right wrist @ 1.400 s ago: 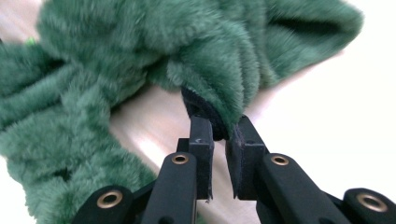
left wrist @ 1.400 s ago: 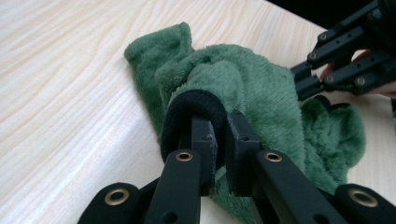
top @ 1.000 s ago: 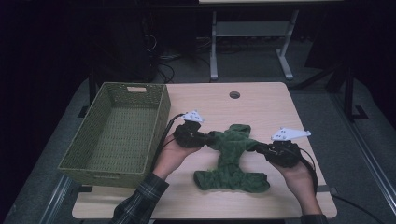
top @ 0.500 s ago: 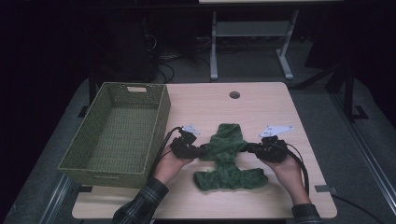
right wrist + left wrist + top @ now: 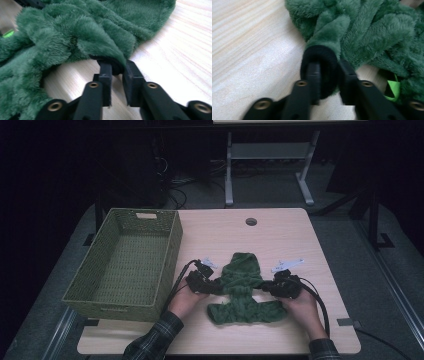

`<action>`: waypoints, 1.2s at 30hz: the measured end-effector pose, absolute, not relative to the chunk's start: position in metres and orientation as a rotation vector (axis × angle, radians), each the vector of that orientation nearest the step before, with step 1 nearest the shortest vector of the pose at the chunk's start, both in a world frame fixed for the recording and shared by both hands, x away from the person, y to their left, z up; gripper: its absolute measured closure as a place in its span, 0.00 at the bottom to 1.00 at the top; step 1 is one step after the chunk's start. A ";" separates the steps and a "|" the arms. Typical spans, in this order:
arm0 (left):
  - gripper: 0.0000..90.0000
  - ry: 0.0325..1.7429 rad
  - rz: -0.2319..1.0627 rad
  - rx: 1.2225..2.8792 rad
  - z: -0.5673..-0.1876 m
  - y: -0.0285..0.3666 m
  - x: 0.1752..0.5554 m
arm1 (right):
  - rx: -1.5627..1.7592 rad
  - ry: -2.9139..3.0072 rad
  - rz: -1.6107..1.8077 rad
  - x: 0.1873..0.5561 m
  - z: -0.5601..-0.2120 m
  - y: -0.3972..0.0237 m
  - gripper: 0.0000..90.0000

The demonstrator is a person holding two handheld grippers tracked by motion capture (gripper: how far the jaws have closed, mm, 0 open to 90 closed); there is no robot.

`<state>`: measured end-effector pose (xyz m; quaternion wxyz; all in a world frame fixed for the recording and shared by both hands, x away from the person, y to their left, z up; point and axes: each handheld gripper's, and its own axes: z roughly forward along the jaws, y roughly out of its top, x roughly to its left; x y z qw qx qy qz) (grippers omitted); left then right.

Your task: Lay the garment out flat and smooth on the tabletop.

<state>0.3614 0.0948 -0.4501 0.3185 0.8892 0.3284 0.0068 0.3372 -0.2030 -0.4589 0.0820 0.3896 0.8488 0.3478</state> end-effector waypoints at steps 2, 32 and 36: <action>0.65 0.871 0.029 2.312 -0.444 0.095 0.359 | 1.167 2.532 1.057 0.336 -0.453 -0.205 0.73; 0.62 0.745 0.133 2.275 -0.422 0.063 0.429 | 1.274 2.449 1.064 0.407 -0.450 -0.199 0.71; 0.63 0.747 0.111 2.274 -0.434 0.058 0.433 | 1.303 2.444 1.075 0.412 -0.458 -0.200 0.71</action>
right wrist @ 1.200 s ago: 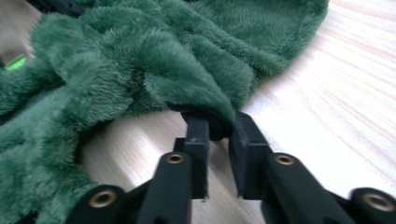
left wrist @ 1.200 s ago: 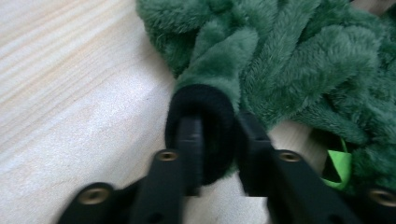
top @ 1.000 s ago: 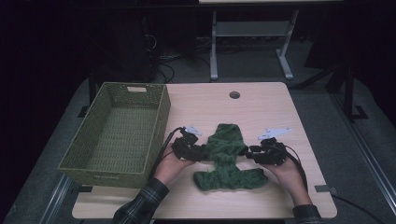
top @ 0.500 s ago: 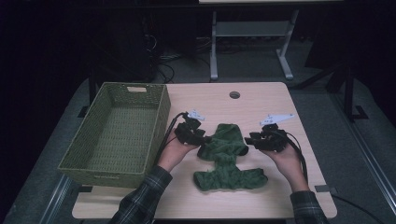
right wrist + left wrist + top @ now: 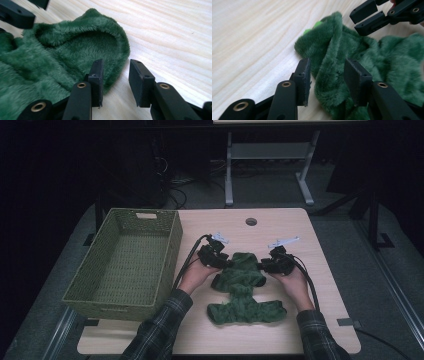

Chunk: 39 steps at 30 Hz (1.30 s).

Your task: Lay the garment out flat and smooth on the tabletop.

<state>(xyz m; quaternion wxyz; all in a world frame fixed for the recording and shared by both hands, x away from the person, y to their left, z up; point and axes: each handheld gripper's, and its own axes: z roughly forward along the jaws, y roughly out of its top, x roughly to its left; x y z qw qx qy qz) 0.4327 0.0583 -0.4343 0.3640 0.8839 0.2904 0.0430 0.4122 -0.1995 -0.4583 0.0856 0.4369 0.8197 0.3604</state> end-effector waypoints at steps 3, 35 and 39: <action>0.65 0.729 0.096 2.293 -0.441 0.055 0.435 | 1.305 2.454 1.051 0.415 -0.464 -0.197 0.72; 0.96 0.712 0.273 2.278 -0.442 0.063 0.435 | 1.295 2.359 1.041 0.405 -0.436 -0.232 0.99; 0.96 0.730 0.256 2.296 -0.455 0.059 0.441 | 1.341 2.390 1.006 0.407 -0.454 -0.234 0.99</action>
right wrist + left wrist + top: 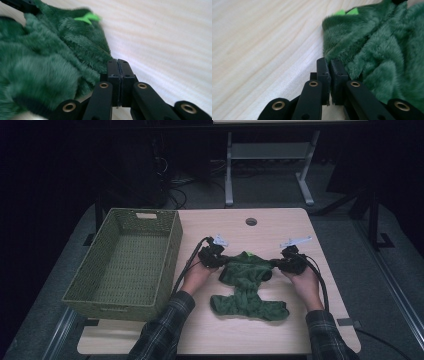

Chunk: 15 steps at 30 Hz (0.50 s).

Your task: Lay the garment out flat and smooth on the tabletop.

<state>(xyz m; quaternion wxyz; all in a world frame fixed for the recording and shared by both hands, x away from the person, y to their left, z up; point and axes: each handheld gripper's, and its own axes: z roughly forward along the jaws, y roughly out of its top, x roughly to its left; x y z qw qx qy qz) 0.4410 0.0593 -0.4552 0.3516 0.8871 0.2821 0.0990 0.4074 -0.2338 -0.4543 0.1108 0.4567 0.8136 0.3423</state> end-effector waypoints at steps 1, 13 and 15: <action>0.96 0.734 0.254 2.299 -0.457 0.059 0.442 | 1.351 2.394 1.007 0.408 -0.457 -0.235 0.99; 0.78 0.764 0.233 2.313 -0.455 0.057 0.450 | 1.353 2.398 0.977 0.412 -0.462 -0.232 0.89; 0.68 0.768 0.219 2.281 -0.446 0.062 0.448 | 1.363 2.373 1.034 0.410 -0.455 -0.235 0.85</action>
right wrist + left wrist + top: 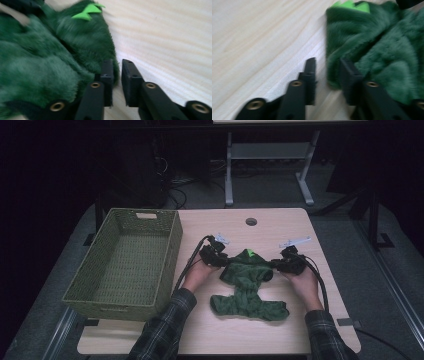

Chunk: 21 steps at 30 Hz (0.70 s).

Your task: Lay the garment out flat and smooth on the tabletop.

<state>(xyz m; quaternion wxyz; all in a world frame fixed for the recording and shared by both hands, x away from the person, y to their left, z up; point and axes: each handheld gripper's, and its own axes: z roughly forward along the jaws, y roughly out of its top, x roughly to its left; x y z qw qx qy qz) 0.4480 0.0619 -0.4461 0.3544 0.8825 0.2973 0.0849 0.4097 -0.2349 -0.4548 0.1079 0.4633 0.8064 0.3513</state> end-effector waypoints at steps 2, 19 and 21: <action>0.65 0.764 0.198 2.266 -0.439 0.067 0.446 | 1.360 2.352 1.087 0.407 -0.446 -0.238 0.82; 0.19 0.698 0.167 2.248 -0.416 0.090 0.381 | 1.312 2.342 1.163 0.370 -0.413 -0.234 0.61; 0.15 0.686 0.196 2.242 -0.416 0.093 0.375 | 1.310 2.345 1.173 0.365 -0.414 -0.234 0.61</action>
